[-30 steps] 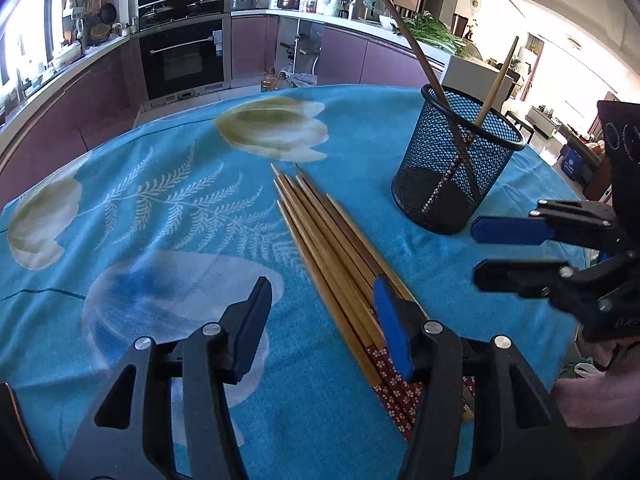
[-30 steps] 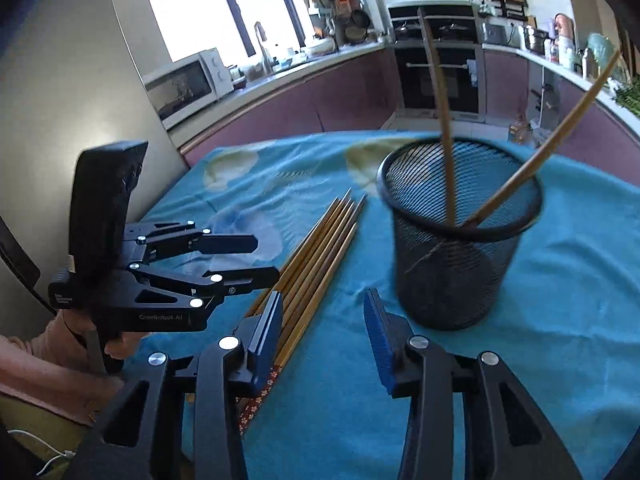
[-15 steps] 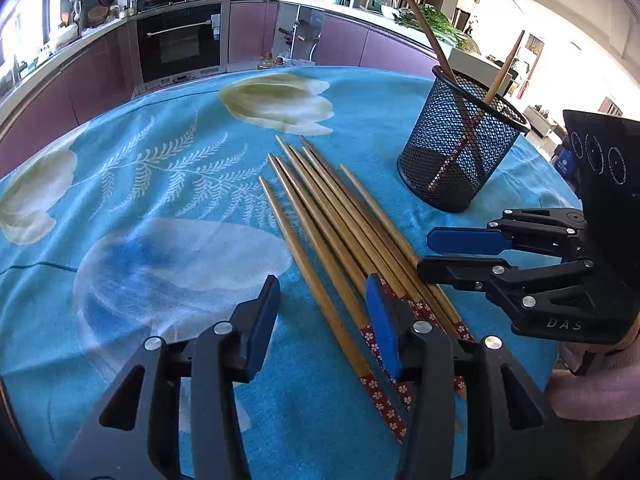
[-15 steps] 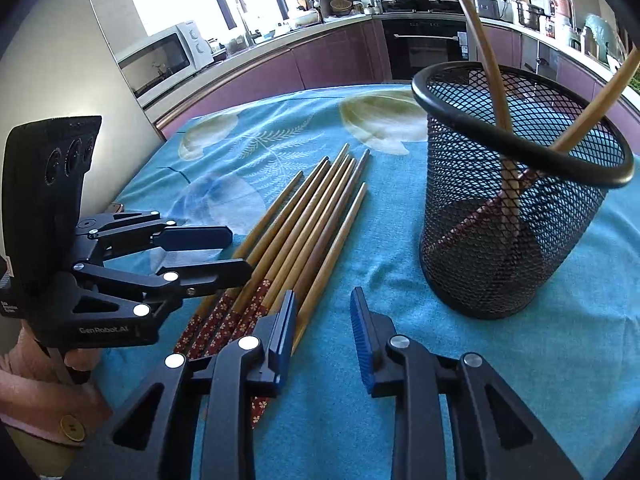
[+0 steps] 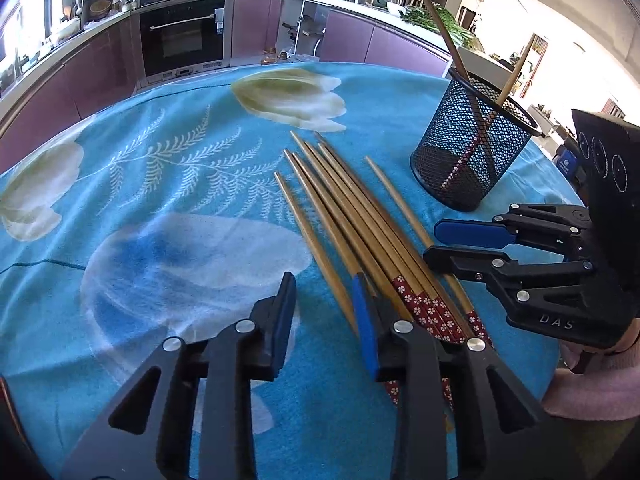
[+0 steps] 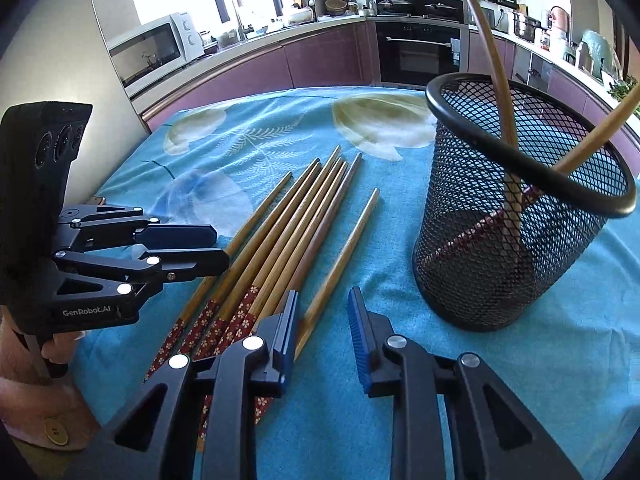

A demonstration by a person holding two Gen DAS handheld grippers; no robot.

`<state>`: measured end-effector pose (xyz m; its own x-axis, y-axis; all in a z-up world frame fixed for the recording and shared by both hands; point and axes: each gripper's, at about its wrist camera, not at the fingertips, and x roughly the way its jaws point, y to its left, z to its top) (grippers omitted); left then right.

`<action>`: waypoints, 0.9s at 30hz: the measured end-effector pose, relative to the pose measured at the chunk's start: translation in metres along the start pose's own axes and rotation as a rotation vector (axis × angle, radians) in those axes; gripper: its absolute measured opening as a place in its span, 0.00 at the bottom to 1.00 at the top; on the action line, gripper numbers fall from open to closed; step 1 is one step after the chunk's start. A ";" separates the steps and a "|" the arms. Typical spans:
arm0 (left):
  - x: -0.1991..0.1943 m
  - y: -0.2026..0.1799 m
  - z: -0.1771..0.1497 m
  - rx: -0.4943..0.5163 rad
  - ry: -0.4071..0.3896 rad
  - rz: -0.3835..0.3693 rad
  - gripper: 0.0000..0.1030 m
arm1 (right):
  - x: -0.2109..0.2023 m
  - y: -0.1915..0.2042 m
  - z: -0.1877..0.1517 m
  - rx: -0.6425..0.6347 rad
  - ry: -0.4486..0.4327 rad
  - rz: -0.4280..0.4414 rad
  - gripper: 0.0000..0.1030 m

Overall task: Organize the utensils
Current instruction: 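Close the left gripper on another chopstick from the pile while the right gripper grasps one too, then raise the left gripper's chopstick upright over the mesh cup while the right gripper carries its chopstick there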

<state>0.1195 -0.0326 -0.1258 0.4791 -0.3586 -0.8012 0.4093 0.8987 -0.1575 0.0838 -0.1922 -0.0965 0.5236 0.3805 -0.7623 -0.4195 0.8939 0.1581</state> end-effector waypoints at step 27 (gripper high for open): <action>-0.011 -0.013 -0.010 -0.020 -0.028 -0.022 0.05 | -0.007 -0.002 0.000 0.019 -0.020 0.089 0.06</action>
<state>0.1009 -0.0382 -0.1209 0.4922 -0.3850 -0.7807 0.4041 0.8954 -0.1868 0.0813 -0.1962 -0.0914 0.5001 0.4628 -0.7319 -0.4505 0.8609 0.2366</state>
